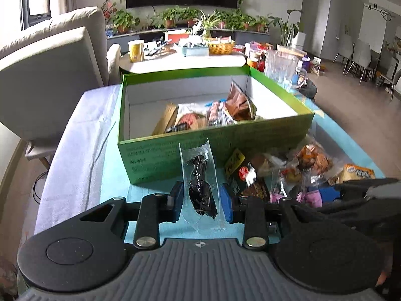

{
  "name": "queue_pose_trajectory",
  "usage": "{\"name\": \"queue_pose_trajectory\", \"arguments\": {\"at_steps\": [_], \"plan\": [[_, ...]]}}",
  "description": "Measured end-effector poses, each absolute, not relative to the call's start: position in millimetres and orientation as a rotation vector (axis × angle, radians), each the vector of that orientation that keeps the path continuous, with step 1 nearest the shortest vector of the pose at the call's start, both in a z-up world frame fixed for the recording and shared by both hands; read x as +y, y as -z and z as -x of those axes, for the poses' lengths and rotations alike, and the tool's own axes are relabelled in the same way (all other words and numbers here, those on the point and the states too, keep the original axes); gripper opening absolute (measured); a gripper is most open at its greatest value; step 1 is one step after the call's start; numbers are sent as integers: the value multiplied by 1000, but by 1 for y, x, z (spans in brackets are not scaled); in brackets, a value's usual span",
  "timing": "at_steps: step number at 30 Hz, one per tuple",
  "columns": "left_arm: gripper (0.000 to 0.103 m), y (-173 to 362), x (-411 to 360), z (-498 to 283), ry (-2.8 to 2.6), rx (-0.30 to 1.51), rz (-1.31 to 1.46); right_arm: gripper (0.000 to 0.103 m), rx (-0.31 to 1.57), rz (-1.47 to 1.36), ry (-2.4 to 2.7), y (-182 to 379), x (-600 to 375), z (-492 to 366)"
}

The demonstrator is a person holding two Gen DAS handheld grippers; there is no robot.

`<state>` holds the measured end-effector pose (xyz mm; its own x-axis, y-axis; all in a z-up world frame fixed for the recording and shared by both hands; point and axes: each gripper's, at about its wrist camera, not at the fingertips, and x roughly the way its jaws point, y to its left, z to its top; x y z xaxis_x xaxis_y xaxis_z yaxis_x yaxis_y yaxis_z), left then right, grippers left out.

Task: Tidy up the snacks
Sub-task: 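Carry both bags over the green box and open the left tool, then open the right tool over the box while the left tool returns to the pile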

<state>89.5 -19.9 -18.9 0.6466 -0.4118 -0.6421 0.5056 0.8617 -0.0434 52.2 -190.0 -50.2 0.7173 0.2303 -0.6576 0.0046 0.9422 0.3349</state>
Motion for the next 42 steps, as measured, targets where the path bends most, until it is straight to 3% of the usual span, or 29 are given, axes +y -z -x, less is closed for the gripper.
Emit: {"name": "queue_pose_trajectory", "arguments": {"at_steps": [3,5,8,19,29,42], "plan": [[29,11,-20,-90,526,669,-143,77,754,-260,-127,52,-179,-54],[30,8,-21,-91,522,654,-142,64,747,-214,-131,53,-175,-52],[30,0,-20,-91,521,630,-137,58,735,-243,-159,50,-181,-49],[30,-33,-28,-126,483,505,-134,57,550,-279,-143,3,-207,-42],[34,-15,-54,-175,454,565,-163,57,518,-312,-111,1,-219,-50],[38,-12,-40,-153,428,583,-141,57,459,-344,-92,-12,-227,-59]]}}
